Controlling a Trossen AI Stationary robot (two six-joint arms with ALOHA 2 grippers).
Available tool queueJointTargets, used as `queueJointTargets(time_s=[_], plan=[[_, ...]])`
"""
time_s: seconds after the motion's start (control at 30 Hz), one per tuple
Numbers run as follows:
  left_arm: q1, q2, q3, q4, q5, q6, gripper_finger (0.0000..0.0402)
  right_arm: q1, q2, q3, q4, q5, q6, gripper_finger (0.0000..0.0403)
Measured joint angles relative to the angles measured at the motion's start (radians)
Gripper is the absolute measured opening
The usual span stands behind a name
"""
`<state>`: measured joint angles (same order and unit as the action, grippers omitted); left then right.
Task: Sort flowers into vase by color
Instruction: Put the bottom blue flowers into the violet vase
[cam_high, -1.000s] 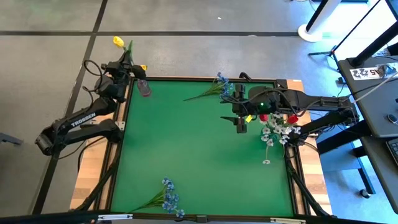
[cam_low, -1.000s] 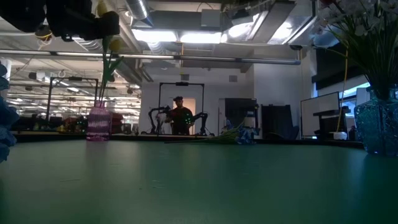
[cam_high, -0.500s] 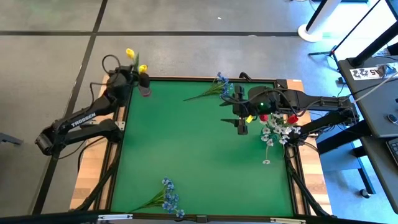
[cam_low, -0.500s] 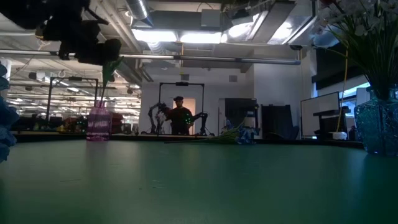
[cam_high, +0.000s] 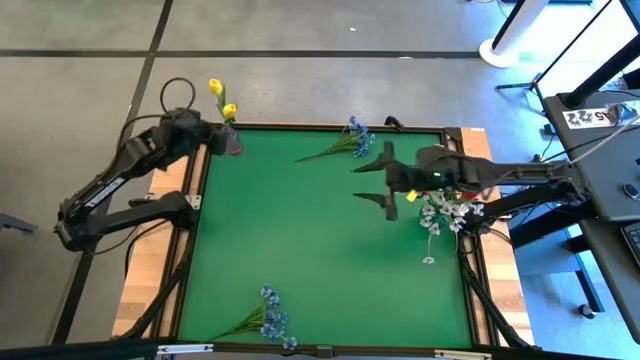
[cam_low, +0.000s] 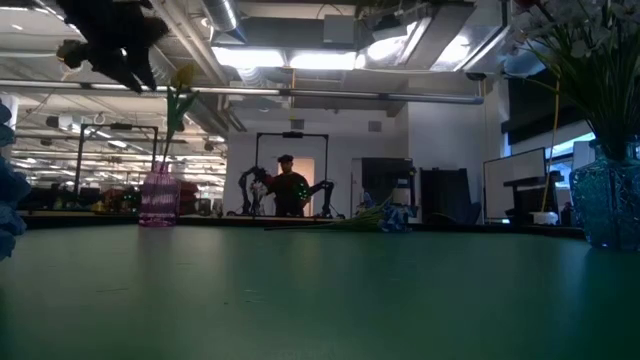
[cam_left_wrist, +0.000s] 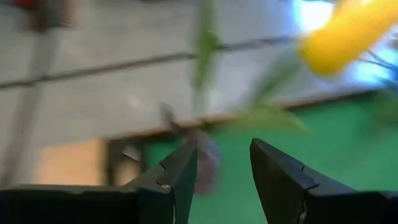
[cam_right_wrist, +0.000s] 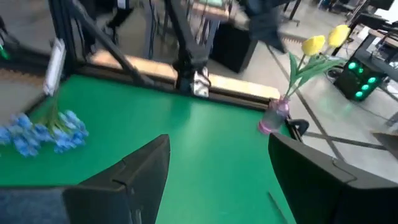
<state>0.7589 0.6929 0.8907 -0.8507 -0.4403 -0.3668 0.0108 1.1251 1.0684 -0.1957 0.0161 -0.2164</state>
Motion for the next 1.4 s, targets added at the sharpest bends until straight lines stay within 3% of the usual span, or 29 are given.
queueJointTargets(time_s=[0.2,0.43,0.87,1.4], plan=[[-0.200,-0.179,-0.001,-0.014,0.223,-0.093,0.0128,0.092,-0.208,-0.081,0.009,0.146,0.077,0.0273],[-0.374,-0.330,0.000,0.065,0.241,-0.098,0.0120,0.142,-0.401,-0.081,0.034,0.176,0.093,0.0273],[-0.387,-0.373,-0.001,0.101,0.223,-0.043,0.0119,0.140,-0.550,-0.081,0.014,0.183,0.213,0.0273],[-0.387,-0.373,-0.001,0.087,0.225,-0.052,0.0119,0.140,-0.560,-0.081,0.010,0.182,0.212,0.0273]])
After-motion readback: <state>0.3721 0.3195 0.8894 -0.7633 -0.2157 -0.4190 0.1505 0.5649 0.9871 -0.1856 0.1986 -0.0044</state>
